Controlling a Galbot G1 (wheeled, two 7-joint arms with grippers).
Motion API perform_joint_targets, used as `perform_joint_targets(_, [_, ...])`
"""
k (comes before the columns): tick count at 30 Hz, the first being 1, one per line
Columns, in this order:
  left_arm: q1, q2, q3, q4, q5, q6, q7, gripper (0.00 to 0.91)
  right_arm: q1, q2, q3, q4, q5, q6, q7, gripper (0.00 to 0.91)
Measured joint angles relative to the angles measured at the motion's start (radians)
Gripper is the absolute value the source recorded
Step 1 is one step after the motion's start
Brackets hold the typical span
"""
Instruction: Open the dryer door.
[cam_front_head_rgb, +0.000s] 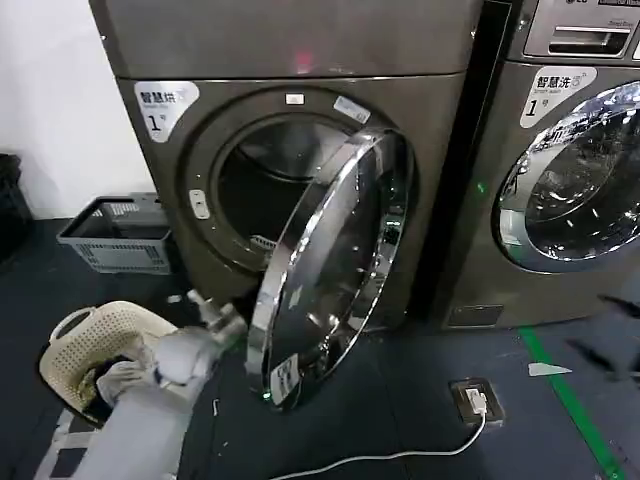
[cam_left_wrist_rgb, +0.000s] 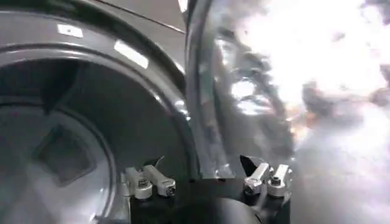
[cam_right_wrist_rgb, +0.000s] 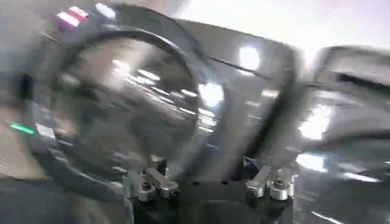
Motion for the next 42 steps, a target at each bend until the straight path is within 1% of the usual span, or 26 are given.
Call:
perform_joint_targets(2, [-0.026, -0.013, 0.025, 0.018, -0.003, -0.003, -0.005, 0.907, -0.032, 0.052, 0.070, -0.008, -0.054, 0.024, 0.095, 0.907])
perform_joint_targets(4, [-0.050, -0.028, 0.054, 0.037, -0.004, -0.008, -0.007, 0.907, -0.055, 0.108, 0.141, -0.022, -0.110, 0.031, 0.201, 0.907])
perform_joint_targets(5, [-0.062, -0.034, 0.071, 0.048, -0.004, -0.012, -0.008, 0.907, -0.059, 0.130, 0.169, -0.028, -0.133, 0.032, 0.243, 0.907])
perform_joint_targets(8, [-0.105, -0.054, 0.128, 0.080, 0.000, -0.022, -0.019, 0.907, -0.067, 0.195, 0.256, -0.052, -0.243, 0.033, 0.412, 0.907])
perform_joint_targets(10, [-0.134, -0.065, 0.169, 0.101, 0.004, -0.023, -0.027, 0.907, -0.066, 0.232, 0.305, -0.069, -0.308, 0.022, 0.530, 0.907])
perform_joint_targets(11, [-0.152, -0.070, 0.189, 0.114, 0.004, -0.023, -0.032, 0.907, -0.063, 0.248, 0.328, -0.077, -0.337, 0.010, 0.581, 0.907])
perform_joint_targets(13, [-0.186, -0.080, 0.231, 0.137, 0.014, -0.023, -0.042, 0.907, -0.052, 0.284, 0.372, -0.086, -0.398, -0.037, 0.694, 0.907])
perform_joint_targets(16, [-0.232, -0.104, 0.295, 0.172, 0.023, -0.020, -0.052, 0.907, -0.038, 0.334, 0.434, -0.092, -0.434, -0.104, 0.829, 0.907])
perform_joint_targets(18, [-0.265, -0.126, 0.337, 0.193, 0.033, -0.020, -0.053, 0.907, -0.033, 0.363, 0.471, -0.099, -0.458, -0.129, 0.887, 0.907])
perform_joint_targets(19, [-0.283, -0.138, 0.357, 0.207, 0.036, -0.020, -0.054, 0.907, -0.033, 0.378, 0.492, -0.101, -0.482, -0.141, 0.913, 0.907])
perform_joint_targets(20, [-0.298, -0.152, 0.376, 0.219, 0.043, -0.022, -0.053, 0.907, -0.034, 0.392, 0.511, -0.103, -0.494, -0.148, 0.927, 0.907])
perform_joint_targets(25, [-0.365, -0.234, 0.454, 0.282, 0.078, -0.025, -0.061, 0.907, -0.036, 0.438, 0.589, -0.090, -0.501, -0.161, 0.967, 0.907])
perform_joint_targets(28, [-0.400, -0.293, 0.484, 0.333, 0.110, -0.026, -0.069, 0.907, -0.028, 0.455, 0.613, -0.075, -0.509, -0.186, 0.999, 0.907])
perform_joint_targets(31, [-0.426, -0.343, 0.496, 0.386, 0.113, -0.027, -0.069, 0.907, -0.027, 0.469, 0.620, -0.065, -0.511, -0.190, 1.003, 0.907])
perform_joint_targets(39, [-0.447, -0.391, 0.514, 0.414, 0.113, -0.015, -0.068, 0.907, -0.025, 0.473, 0.621, -0.061, -0.532, -0.185, 0.997, 0.907])
perform_joint_targets(42, [-0.456, -0.400, 0.522, 0.431, 0.113, -0.013, -0.068, 0.907, -0.024, 0.470, 0.629, -0.065, -0.544, -0.198, 1.007, 0.907])
